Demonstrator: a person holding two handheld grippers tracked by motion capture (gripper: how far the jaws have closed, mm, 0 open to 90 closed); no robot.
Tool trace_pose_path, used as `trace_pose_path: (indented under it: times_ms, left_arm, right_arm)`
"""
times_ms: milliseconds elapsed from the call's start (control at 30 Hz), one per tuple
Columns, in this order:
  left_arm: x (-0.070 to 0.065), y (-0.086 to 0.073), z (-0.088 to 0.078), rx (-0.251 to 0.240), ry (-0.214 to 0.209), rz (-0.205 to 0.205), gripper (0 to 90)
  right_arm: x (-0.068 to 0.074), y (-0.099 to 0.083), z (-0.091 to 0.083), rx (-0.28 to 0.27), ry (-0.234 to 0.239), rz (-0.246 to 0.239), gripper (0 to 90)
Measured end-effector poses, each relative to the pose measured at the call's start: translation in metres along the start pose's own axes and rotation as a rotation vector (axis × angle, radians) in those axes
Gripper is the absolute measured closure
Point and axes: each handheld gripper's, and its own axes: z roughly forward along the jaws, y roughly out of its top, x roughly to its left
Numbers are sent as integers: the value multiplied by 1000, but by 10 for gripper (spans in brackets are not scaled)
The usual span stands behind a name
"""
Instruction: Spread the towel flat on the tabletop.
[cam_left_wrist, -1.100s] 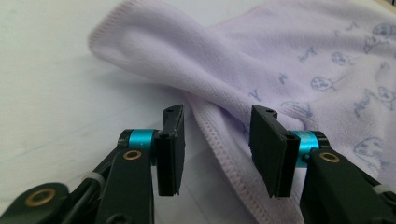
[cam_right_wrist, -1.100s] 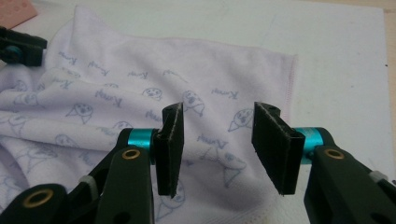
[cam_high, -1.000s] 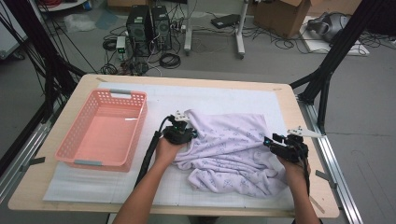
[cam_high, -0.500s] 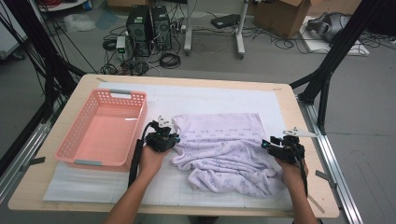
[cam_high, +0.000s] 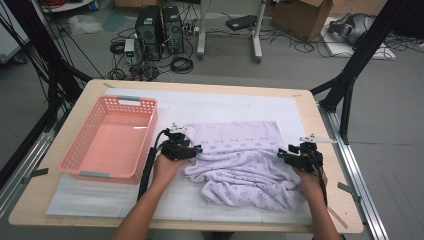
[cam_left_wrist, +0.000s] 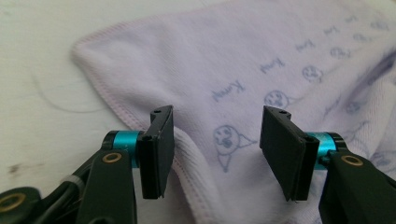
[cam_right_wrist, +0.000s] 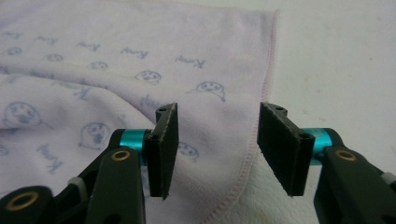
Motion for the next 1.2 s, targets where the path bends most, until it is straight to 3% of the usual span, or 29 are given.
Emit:
trace_pose_path:
  times_ms: [67, 100, 167, 267, 300, 333, 367, 400, 467, 500, 600, 700, 767, 900, 967, 1067, 1167, 1200]
  left_arm:
    - [-10, 4, 4, 36, 87, 114, 503]
    - [-12, 7, 5, 45, 90, 126, 562]
    - [-12, 12, 8, 52, 87, 124, 795]
    - [-3, 19, 14, 41, 94, 79, 824]
    - [1, 22, 15, 28, 105, 52, 826]
    - [5, 25, 17, 12, 117, 30, 828]
    - [9, 29, 19, -2, 125, 11, 832]
    - [13, 33, 21, -21, 121, -9, 834]
    - [20, 41, 25, -68, 126, -29, 838]
    - [23, 46, 27, -60, 137, -32, 839]
    - [32, 60, 34, -54, 148, -47, 840]
    - [44, 77, 36, -92, 143, -97, 840]
    - [50, 87, 39, -103, 153, -112, 840]
    - [58, 102, 46, -129, 131, -127, 839]
    - [57, 106, 48, -173, 121, -117, 837]
    - [57, 106, 51, -237, 118, -103, 829]
    - [59, 105, 50, -240, 118, -98, 744]
    - [60, 104, 50, -222, 112, -119, 633]
  right_arm:
    - [-1, -1, 6, 27, -5, -4, 439]
    - [-2, -1, 10, 40, -2, -1, 439]
    - [-1, -1, 17, 64, -10, -24, 431]
    - [4, 4, 23, 96, -33, -78, 432]
    - [4, 6, 24, 105, -30, -90, 474]
    - [5, 8, 24, 121, -21, -94, 616]
    - [4, 11, 24, 127, 17, -105, 837]
    - [4, 14, 27, 136, 59, -120, 841]
    - [4, 19, 33, 139, 62, -147, 849]
    - [4, 23, 37, 136, 68, -143, 849]
    - [3, 34, 48, 85, 64, -136, 849]
    - [-2, 46, 59, 56, 25, -152, 849]
    - [-10, 53, 66, 37, 12, -110, 849]
    - [-33, 63, 77, -31, 9, 21, 850]
    - [-39, 69, 80, -34, -30, 21, 850]
    - [-44, 82, 79, -106, -72, 51, 851]
    - [-41, 94, 74, -210, -117, 39, 850]
    - [-40, 96, 74, -219, -134, 30, 843]
